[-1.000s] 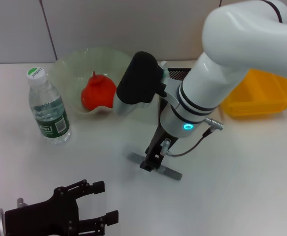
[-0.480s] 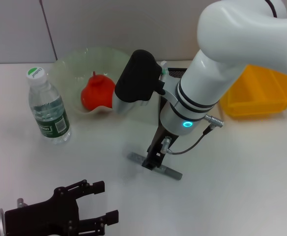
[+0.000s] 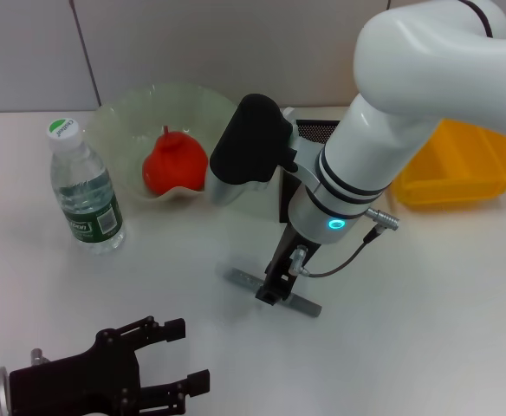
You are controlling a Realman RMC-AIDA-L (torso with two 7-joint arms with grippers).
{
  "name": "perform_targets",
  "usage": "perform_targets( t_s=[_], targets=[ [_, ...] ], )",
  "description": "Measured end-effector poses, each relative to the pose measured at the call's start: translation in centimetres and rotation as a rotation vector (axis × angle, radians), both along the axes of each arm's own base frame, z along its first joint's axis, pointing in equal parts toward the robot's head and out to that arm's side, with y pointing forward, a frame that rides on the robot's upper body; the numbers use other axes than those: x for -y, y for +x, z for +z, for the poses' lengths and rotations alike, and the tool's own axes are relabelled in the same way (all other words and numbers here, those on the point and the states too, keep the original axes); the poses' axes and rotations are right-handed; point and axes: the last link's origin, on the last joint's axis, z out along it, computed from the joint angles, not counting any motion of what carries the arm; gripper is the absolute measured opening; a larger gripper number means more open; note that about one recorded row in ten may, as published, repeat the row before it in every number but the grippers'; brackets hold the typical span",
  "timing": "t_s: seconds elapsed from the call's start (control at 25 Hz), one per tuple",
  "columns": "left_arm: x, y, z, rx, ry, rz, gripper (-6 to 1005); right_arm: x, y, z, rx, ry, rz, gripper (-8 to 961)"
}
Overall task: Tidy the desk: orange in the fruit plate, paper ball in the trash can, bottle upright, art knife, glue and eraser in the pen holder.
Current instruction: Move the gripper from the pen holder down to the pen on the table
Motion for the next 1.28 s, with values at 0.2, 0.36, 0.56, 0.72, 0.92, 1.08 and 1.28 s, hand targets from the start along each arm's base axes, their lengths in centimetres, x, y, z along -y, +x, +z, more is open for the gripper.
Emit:
perform_targets(
  t_s=[0.2,0.36,0.56,0.72,0.92,1.08,1.28],
  targets=[
    [-0.03,0.01,0.02,-0.001,0.001,-0.001,860,0.00,0.24,-0.03,-0.003,0.003,0.000,351],
    [-0.06,-0.02,0.02,-0.004,0.003,-0.002,860,0.49,0.50,-0.46,0.012,-0.017,0.013,350],
    [-0.09,-0.02,-0.02,-0.005,0.004,-0.002,860,0.61,0.43,-0.66,0.010,-0.020,0.021,350],
    [-0.10,-0.02,-0.02,-0.005,0.003,-0.001,860,0.55,0.41,-0.69,0.008,-0.016,0.025,349],
    [-0.12,-0.02,0.00,-0.005,0.003,0.000,860,0.50,0.44,-0.71,0.008,-0.013,0.028,348],
    [-0.13,-0.01,0.01,-0.005,0.003,0.000,860,0.52,0.52,-0.71,0.008,-0.014,0.026,347],
    [-0.22,0.10,-0.02,-0.003,0.004,-0.003,861,0.56,0.62,-0.71,0.009,-0.014,0.024,346]
  ],
)
